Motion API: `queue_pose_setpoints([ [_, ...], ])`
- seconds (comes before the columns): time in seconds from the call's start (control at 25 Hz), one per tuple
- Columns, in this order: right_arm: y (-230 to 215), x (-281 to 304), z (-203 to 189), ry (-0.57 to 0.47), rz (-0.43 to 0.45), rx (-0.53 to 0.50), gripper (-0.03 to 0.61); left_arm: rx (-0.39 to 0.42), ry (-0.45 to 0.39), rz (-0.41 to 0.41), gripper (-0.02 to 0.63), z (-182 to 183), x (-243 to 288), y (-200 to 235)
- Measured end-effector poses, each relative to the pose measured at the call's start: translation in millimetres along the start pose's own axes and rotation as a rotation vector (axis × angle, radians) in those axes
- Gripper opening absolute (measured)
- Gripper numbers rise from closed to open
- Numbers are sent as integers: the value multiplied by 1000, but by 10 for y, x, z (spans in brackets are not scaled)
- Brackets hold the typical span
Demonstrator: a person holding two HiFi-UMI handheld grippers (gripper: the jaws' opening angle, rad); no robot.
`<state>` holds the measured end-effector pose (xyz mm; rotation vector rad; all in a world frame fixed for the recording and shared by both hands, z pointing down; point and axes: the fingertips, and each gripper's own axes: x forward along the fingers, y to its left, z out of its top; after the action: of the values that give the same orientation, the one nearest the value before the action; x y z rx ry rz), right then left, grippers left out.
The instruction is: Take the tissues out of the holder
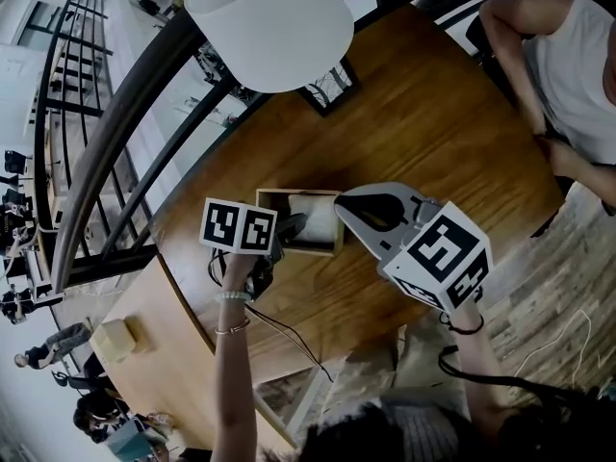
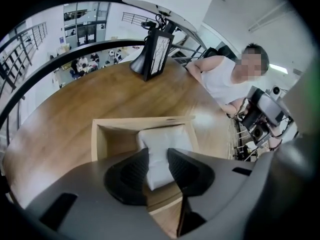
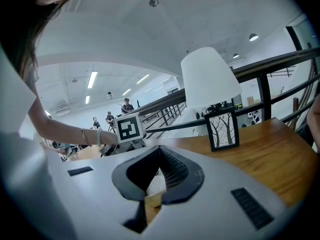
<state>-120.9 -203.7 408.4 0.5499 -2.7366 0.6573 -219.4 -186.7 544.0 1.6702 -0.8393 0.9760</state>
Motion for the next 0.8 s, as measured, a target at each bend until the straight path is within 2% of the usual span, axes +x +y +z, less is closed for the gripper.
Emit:
queue_pose_setpoints([
  [0.28, 40, -18, -19, 3, 0, -9, 12, 29, -107, -16, 114, -66, -93, -50],
  [0.56, 102, 1, 6, -1, 11, -16, 12, 1, -209, -9, 83, -66, -241, -49],
  [0.8, 140, 13, 25, -6, 22, -14, 12, 17, -218, 7, 67, -65, -245, -66],
])
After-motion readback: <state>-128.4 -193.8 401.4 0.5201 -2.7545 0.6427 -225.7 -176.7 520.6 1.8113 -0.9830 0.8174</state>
